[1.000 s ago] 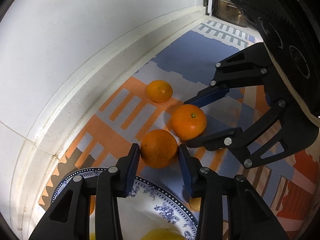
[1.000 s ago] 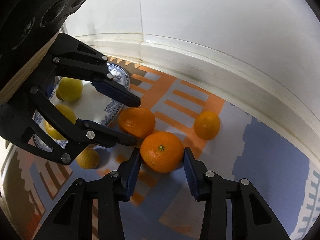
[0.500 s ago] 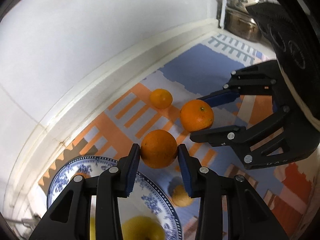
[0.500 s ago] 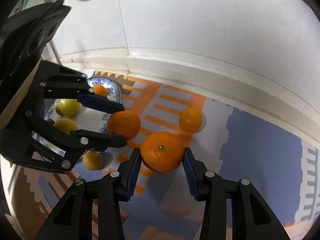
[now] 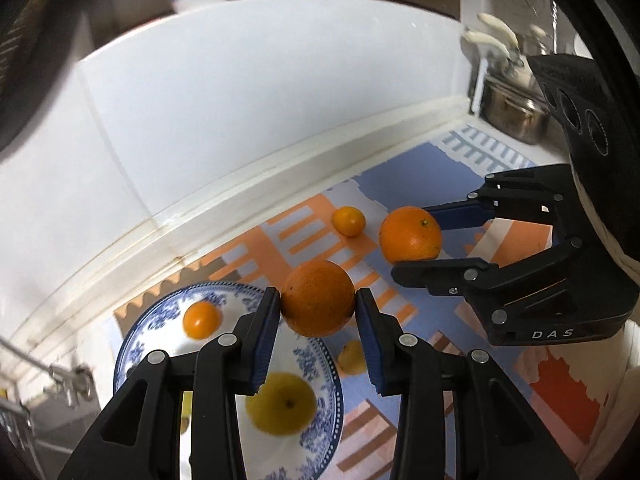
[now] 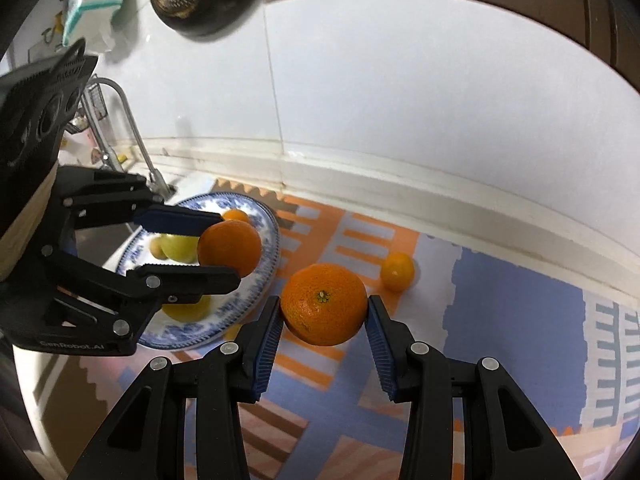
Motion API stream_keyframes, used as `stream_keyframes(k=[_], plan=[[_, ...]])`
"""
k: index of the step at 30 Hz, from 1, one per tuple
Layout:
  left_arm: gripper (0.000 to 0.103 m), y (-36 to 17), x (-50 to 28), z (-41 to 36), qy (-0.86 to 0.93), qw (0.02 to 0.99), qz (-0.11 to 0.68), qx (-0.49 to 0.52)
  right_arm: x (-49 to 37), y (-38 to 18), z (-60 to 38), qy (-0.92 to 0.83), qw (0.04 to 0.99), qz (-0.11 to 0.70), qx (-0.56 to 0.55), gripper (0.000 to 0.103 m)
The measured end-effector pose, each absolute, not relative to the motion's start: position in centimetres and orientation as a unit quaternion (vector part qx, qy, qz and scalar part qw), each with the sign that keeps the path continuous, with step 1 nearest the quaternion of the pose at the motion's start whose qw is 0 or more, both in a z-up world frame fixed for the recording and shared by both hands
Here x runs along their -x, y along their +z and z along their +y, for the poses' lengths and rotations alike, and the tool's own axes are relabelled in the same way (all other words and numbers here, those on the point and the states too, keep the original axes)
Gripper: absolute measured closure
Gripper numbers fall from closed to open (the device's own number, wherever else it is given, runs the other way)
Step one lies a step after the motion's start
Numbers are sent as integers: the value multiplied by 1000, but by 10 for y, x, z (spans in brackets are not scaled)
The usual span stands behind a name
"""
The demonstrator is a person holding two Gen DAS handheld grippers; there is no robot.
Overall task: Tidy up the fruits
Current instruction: 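Carry both oranges onto the plate and open both tools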
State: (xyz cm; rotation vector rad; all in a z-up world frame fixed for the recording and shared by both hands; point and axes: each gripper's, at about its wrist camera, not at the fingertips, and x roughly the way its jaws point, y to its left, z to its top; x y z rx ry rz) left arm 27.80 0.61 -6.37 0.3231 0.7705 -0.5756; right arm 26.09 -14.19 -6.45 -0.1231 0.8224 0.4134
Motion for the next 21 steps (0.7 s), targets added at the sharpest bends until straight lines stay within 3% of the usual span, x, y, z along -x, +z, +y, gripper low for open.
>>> stream_keyframes(k=[21], plan=[[65, -41, -220, 75, -173, 929, 321, -68, -231, -31, -91, 235, 906, 343, 79, 60]])
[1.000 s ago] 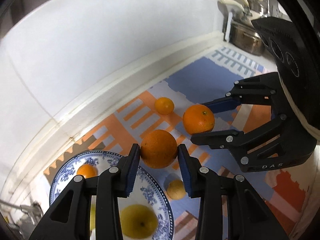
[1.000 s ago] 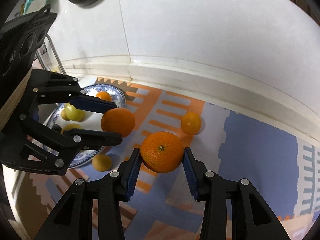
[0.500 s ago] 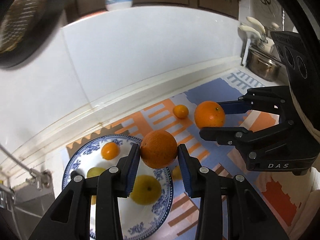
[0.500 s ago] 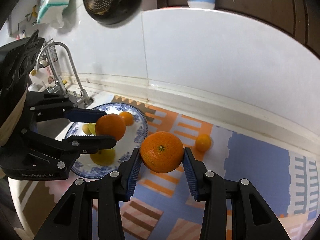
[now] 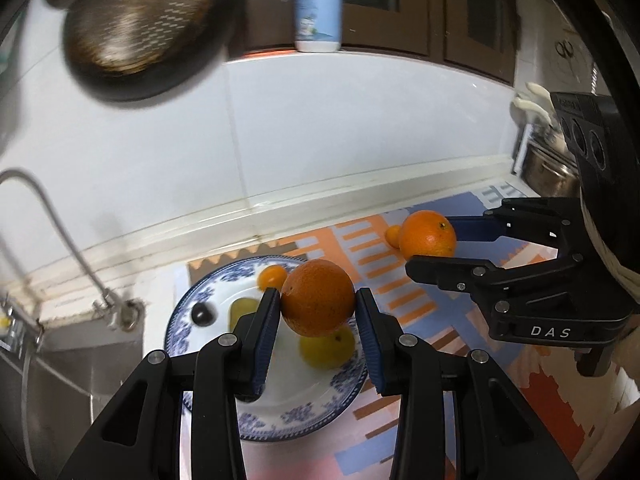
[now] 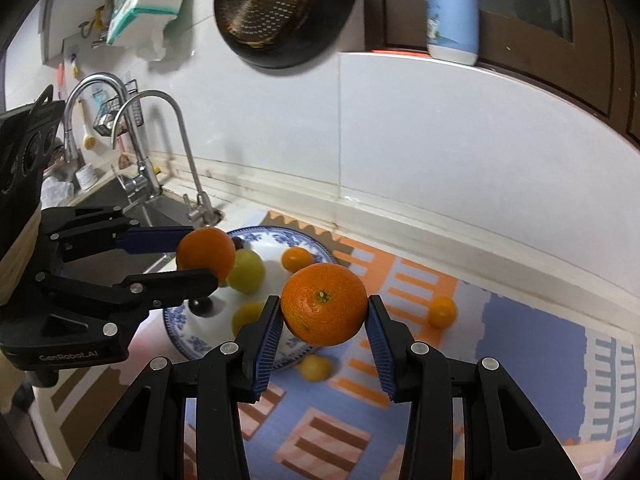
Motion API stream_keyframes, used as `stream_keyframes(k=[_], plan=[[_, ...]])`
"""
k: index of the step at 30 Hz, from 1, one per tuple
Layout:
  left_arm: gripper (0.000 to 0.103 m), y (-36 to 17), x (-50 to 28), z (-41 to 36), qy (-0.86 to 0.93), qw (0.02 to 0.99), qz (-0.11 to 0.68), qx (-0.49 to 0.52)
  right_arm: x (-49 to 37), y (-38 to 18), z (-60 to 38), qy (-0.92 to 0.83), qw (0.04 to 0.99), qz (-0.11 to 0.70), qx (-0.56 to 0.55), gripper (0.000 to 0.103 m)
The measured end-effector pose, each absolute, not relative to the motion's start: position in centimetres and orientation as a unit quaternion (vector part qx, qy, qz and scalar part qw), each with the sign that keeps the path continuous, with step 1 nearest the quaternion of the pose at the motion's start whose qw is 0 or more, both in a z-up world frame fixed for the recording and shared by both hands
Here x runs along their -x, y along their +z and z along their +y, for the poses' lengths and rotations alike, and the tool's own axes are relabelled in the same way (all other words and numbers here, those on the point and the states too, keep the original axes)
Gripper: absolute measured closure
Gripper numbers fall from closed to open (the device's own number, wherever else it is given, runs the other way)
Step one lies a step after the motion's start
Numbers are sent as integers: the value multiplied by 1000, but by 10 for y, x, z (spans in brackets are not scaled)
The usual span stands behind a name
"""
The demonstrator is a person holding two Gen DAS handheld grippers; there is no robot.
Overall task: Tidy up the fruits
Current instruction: 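Carry both oranges onto the plate and open both tools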
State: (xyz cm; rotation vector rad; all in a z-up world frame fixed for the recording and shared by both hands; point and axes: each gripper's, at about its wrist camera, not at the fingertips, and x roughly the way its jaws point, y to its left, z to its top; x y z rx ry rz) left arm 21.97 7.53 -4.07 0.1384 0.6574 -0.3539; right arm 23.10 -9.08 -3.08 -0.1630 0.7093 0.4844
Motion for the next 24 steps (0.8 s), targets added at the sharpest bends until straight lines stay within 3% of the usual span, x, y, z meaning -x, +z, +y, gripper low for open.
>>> stream_keyframes(k=[24], plan=[[65, -79, -223, 148, -58, 931, 360, -20, -261, -65, -21, 268, 883, 371, 109, 60]])
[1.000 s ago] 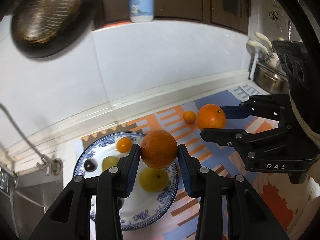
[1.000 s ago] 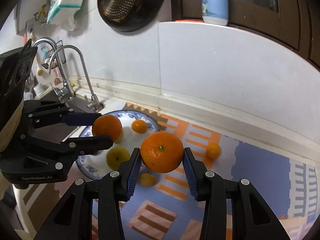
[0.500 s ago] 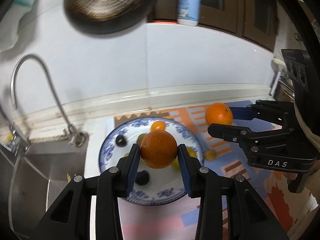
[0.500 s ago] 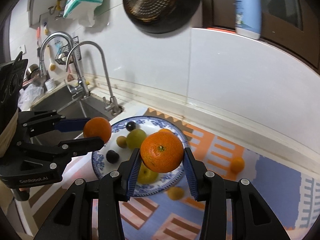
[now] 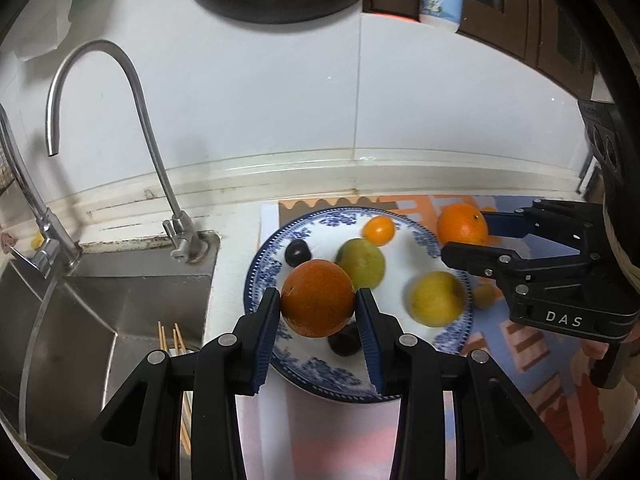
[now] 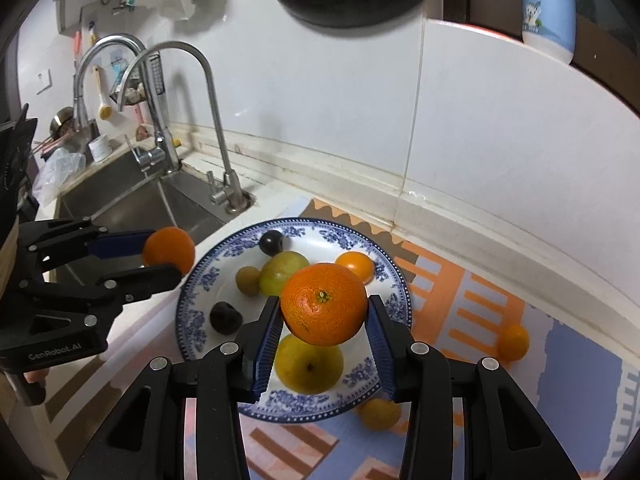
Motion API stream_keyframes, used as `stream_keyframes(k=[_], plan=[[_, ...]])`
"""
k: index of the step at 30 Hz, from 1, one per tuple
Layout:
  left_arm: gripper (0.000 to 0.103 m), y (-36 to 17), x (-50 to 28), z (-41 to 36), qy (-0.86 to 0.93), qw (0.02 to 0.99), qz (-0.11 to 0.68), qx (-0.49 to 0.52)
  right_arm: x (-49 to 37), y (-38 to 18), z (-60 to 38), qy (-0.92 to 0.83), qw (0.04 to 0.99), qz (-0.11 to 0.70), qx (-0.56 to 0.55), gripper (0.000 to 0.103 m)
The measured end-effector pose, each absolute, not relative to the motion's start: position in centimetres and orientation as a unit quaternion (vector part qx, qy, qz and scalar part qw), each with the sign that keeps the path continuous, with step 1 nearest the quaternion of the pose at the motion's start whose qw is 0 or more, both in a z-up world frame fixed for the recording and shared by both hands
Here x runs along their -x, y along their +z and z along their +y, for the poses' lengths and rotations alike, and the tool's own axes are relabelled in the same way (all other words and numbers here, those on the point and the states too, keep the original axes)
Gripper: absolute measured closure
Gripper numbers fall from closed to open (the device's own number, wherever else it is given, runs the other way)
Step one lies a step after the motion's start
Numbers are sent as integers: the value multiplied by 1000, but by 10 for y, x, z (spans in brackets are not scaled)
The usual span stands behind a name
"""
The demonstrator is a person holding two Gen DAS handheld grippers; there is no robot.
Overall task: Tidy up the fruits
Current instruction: 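Carry both oranges onto the plate and open both tools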
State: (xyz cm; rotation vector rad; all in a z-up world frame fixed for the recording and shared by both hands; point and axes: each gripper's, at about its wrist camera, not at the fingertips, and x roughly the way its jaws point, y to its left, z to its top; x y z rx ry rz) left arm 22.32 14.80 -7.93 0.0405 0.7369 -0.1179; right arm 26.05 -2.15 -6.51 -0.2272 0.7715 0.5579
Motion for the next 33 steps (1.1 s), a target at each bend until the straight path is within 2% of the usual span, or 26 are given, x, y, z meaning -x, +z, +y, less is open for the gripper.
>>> stream_keyframes(k=[15, 29, 33], plan=[[65, -110, -284, 165, -61, 916, 395, -33, -303, -99, -9, 239, 868, 423, 101, 60], [65, -124, -301, 163, -77, 904, 419, -41, -313, -109, -7, 225, 862, 442, 103, 60], [59, -121, -299, 163, -74, 906, 414, -44, -312, -110, -8, 220, 862, 445, 102, 59]])
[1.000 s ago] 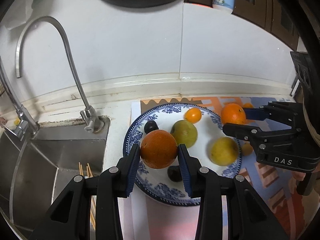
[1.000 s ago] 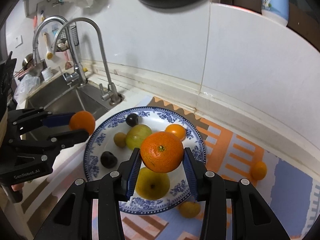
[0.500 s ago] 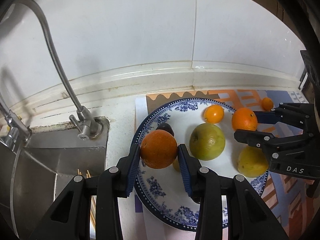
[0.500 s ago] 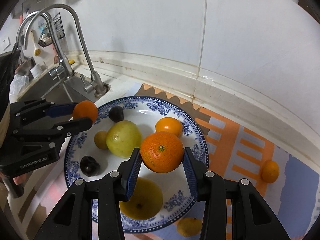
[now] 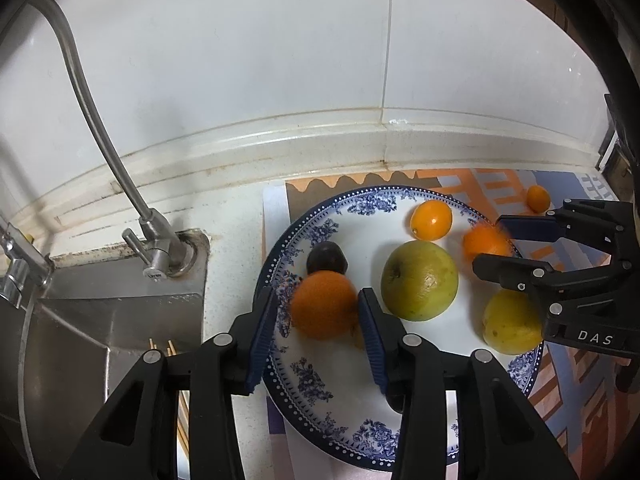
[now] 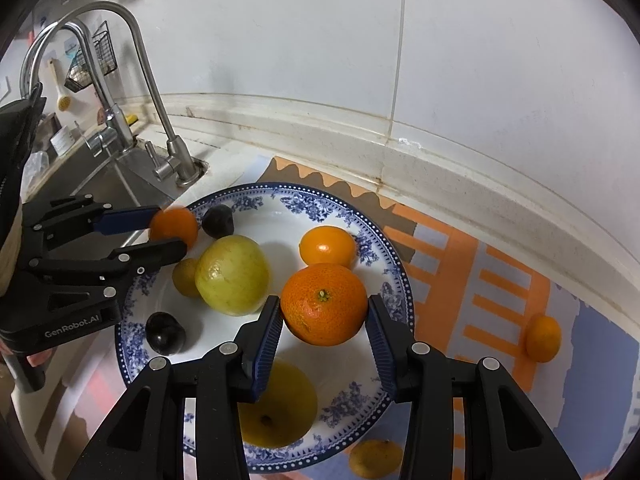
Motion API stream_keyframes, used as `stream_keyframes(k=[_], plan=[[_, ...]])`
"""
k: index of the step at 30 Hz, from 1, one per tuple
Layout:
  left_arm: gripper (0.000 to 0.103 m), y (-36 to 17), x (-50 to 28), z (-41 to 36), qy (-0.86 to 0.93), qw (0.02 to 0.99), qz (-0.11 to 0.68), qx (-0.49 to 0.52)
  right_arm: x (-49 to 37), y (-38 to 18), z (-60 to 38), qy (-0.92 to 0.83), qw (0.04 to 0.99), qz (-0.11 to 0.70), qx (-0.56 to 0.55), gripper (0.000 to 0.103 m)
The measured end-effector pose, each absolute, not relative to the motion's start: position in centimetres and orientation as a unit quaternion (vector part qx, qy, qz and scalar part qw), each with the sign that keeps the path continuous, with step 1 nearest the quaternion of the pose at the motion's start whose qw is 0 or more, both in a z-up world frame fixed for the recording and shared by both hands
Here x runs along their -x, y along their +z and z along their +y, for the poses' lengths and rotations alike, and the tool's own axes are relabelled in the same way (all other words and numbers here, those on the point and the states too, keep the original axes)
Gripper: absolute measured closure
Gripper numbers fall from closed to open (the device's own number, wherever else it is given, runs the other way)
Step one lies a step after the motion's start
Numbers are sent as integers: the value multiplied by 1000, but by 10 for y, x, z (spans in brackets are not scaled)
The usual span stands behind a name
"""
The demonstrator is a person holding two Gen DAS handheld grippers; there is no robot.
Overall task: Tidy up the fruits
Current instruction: 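Carry both oranges onto the plate and open both tools, then grasp a small yellow fruit with the left tool while the right tool grasps a small orange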
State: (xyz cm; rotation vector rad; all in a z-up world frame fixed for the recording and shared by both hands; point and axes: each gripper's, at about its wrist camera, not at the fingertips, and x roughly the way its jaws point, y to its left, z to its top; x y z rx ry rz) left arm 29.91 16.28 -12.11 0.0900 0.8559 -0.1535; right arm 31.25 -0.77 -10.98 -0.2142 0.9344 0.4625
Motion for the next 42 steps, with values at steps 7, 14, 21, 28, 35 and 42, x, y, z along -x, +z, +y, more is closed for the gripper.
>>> stream_keyframes(k=[7, 14, 21, 28, 35, 42], plan=[[57, -106, -289, 161, -68, 912, 402, -37, -306, -99, -10, 225, 869, 430, 101, 52], [51, -78, -267, 152, -47, 925, 376, -31, -293, -78, -19, 229, 880, 405, 92, 50], [45, -55, -244, 140, -43, 936, 349, -12, -276, -54, -31, 236, 893, 375, 80, 43], [42, -41, -226, 120, -42, 944, 327, 5, -259, -36, -50, 236, 903, 352, 69, 43], [40, -36, -213, 93, -51, 949, 311, 12, -247, -29, -79, 218, 912, 340, 67, 43], [40, -43, -211, 70, -65, 948, 311, 23, -240, -28, -107, 199, 917, 338, 71, 43]])
